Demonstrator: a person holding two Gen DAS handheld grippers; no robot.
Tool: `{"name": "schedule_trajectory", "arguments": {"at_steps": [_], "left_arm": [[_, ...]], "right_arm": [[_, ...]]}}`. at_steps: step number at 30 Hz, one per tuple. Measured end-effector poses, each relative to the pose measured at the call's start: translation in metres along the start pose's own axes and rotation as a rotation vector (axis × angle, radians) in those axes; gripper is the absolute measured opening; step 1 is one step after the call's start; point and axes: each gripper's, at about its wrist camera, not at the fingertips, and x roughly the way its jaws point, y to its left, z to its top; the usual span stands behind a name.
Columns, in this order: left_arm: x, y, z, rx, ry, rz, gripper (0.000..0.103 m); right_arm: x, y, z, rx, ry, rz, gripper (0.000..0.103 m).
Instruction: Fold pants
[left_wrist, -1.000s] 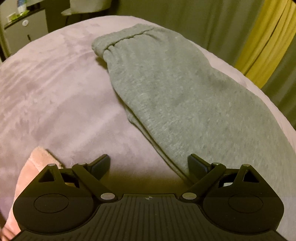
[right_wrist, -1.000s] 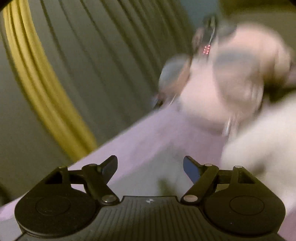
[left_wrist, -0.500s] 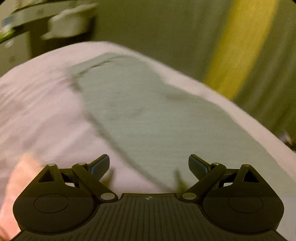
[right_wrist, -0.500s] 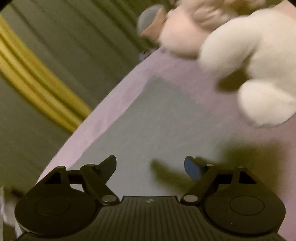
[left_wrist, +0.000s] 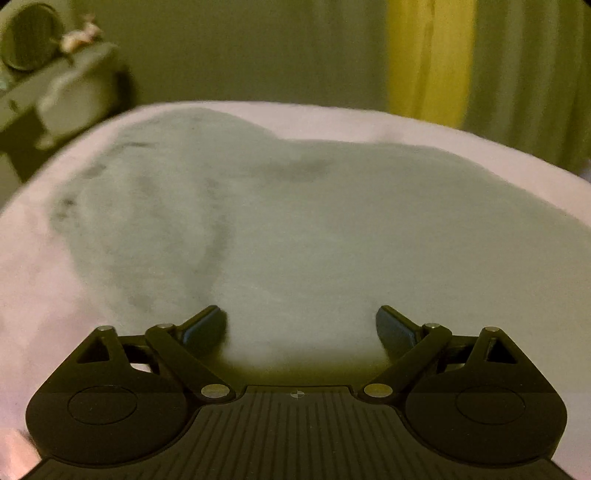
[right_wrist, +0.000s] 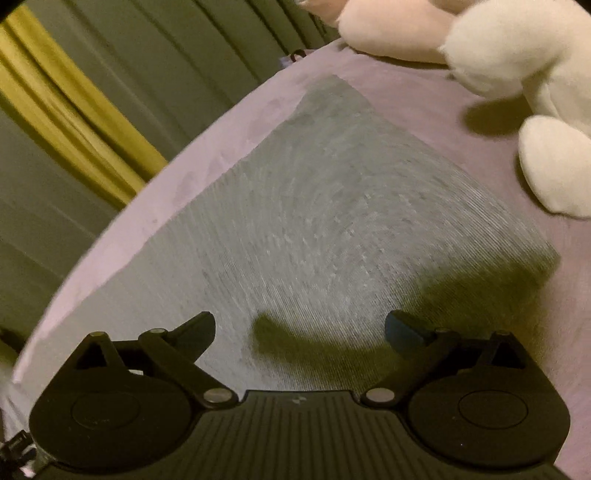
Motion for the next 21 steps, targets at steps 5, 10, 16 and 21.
{"name": "schedule_trajectory", "arguments": {"at_steps": [5, 10, 16, 21], "left_arm": [[-0.003, 0.057, 0.028, -0.041, -0.116, 0.110, 0.095], [0.000, 0.118, 0.043, -0.274, -0.110, 0.078, 0.095], [0.018, 0.180, 0.033, -0.558, -0.042, -0.001, 0.095], [0.027, 0.199, 0.029, -0.608, -0.046, -0.094, 0.096]], "right_arm": [[0.006, 0.006, 0.003, -0.041, 0.007, -0.040, 0.099], [0.015, 0.012, 0.007, -0.062, 0.006, -0.071, 0.099], [0.023, 0.025, 0.006, -0.138, 0.024, -0.139, 0.099], [0.018, 0.008, 0.009, -0.046, -0.008, -0.069, 0.099]]}}
